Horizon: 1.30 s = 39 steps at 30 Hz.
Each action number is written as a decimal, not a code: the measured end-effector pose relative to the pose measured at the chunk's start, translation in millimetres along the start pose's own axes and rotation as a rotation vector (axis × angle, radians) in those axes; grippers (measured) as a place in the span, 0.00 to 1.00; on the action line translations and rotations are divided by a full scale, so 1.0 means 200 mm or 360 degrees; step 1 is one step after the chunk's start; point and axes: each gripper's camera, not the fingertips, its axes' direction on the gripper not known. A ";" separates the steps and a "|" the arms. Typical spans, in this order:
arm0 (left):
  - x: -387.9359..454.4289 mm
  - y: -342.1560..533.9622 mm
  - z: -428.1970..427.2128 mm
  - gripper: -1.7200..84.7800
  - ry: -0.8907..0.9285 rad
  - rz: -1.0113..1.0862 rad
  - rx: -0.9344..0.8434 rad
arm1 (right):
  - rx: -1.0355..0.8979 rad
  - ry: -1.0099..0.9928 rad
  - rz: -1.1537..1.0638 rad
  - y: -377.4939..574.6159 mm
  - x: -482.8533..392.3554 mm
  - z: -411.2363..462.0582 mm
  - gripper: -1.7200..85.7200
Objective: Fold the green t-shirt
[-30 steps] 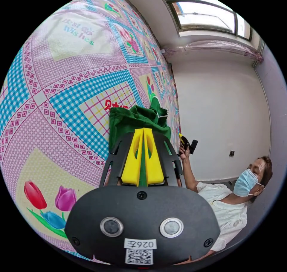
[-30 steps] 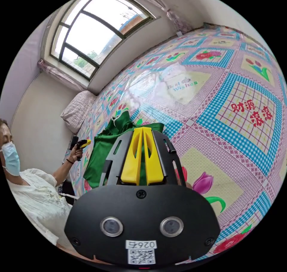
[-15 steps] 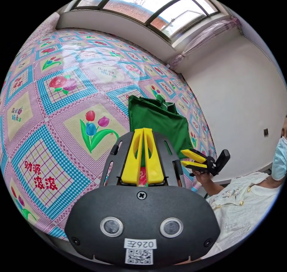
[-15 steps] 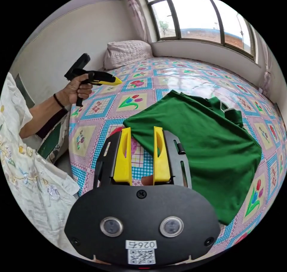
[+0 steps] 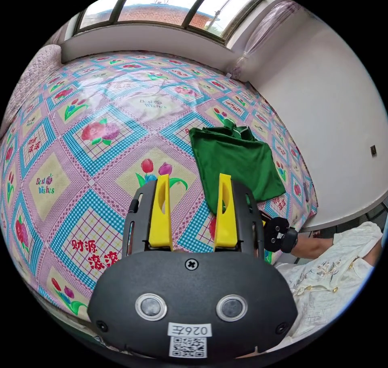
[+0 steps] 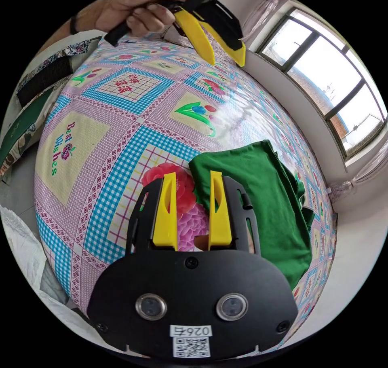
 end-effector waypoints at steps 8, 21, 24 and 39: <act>0.13 -0.69 0.51 0.22 0.0268 0.0328 -0.0269 | -0.0013 0.0131 0.0081 -0.05 -0.12 0.15 0.09; 0.43 -1.26 1.33 0.22 -0.0023 0.0995 -0.0954 | 0.0029 -0.0005 0.0148 0.02 -0.15 0.19 0.06; 0.42 -1.31 1.37 0.18 -0.0016 0.1042 -0.1003 | 0.0027 -0.0006 0.0121 0.03 -0.15 0.19 0.05; 0.19 -1.32 1.37 0.03 -0.0004 0.1000 -0.1127 | -0.0067 -0.0146 0.0129 0.13 0.09 0.12 0.00</act>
